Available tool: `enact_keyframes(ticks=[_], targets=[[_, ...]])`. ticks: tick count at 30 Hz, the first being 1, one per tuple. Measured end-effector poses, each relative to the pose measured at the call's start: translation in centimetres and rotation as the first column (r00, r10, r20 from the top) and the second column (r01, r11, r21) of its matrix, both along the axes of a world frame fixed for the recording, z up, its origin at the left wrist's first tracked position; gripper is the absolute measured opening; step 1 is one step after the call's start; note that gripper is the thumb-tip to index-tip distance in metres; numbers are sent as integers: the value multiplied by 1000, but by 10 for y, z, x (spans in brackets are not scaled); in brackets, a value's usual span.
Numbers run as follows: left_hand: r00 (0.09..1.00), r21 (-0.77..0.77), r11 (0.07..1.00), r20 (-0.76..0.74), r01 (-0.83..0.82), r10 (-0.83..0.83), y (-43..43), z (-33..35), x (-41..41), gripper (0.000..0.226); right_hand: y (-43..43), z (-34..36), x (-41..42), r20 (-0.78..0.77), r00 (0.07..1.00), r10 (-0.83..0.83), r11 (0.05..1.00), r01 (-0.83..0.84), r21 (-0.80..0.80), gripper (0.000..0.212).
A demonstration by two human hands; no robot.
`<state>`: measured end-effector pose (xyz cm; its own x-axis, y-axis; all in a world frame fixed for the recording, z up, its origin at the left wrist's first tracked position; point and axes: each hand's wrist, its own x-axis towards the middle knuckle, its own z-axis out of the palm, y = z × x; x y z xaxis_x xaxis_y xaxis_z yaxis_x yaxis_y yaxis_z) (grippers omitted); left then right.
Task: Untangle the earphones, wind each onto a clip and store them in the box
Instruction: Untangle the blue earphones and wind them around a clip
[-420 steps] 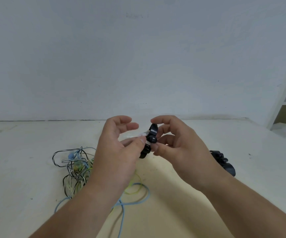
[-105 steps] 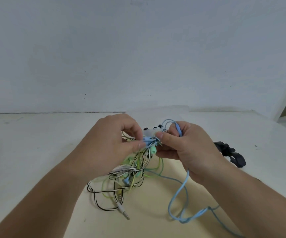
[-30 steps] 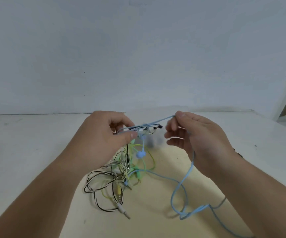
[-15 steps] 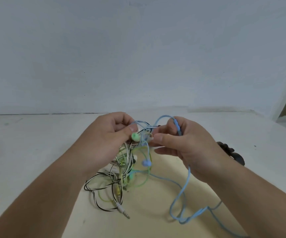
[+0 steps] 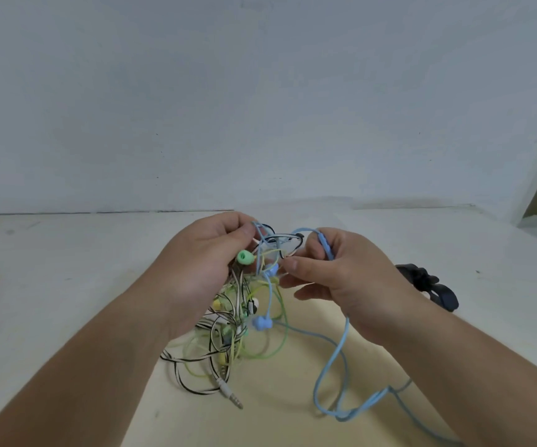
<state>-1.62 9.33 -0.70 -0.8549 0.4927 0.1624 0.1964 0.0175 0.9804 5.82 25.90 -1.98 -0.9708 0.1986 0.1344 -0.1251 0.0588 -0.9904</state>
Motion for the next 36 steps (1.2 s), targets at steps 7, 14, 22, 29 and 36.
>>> enact_keyframes(ticks=[7, 14, 22, 29, 36], targets=[[1000, -43, 999, 10, 27, -26, 4, 2, 3, 19, 1, 3, 1, -14, 999, 35, 992, -37, -119, 46], [999, -71, 997, -34, 38, -40, 4, 2, 6, 9, -1, 2, 1, -26, 1000, 2, 978, -7, -207, 47], [988, -80, 994, -138, -76, 64, 5, -1, 5, 20, -2, 5, 2, -40, 998, 56, 969, -64, -238, 46], [985, -141, 987, -164, -73, 50, 8, -3, 9, 14, -4, 4, 4, 32, 999, -25, 997, 27, -68, 50], [987, -164, 987, -161, 0, -27, 3, 3, 11, 38, -1, 3, 3, -12, 993, -118, 990, 116, -85, 48]])
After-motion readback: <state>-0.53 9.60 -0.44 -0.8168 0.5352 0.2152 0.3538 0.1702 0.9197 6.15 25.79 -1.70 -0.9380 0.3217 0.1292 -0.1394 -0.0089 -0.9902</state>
